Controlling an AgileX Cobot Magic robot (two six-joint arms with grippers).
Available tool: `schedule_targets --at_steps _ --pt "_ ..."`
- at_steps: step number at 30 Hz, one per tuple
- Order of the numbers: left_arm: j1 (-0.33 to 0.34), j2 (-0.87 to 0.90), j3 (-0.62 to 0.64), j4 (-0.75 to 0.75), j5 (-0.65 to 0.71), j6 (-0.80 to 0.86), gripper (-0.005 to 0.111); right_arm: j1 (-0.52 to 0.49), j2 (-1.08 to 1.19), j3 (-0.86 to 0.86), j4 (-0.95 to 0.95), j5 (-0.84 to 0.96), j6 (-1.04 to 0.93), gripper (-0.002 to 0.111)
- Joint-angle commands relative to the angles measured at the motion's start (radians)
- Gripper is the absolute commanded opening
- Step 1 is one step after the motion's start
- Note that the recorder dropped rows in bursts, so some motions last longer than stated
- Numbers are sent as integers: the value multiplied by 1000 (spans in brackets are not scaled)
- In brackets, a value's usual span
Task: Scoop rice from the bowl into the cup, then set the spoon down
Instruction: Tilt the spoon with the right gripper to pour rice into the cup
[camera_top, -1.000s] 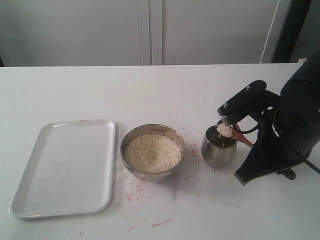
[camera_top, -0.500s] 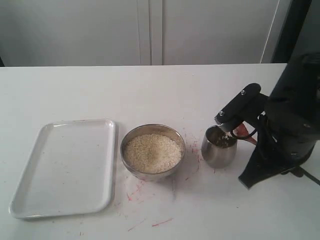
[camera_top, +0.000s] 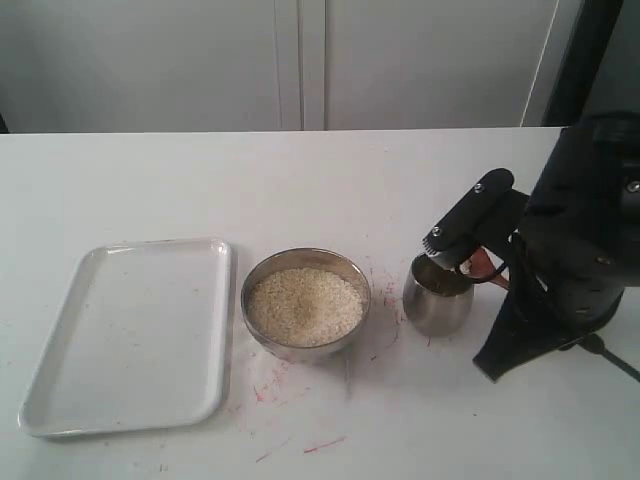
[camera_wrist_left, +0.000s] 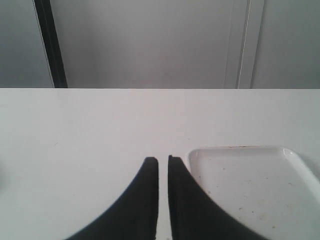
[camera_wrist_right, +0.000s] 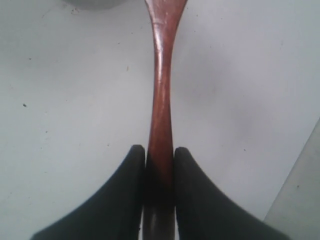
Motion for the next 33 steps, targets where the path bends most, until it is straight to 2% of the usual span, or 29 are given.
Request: schedule_targets --at_steps 1,17,28,33 --pt "-3 -4 4 -5 -4 -5 14 38 17 5 -70 32 64 0" --pt "-3 -4 4 -5 -6 -5 14 109 37 5 -156 108 107 0" --pt "-3 -4 4 -5 -4 -5 14 111 37 5 -177 139 112 0" --pt "-3 -4 4 -5 -4 -5 14 161 68 5 -226 177 133 0"
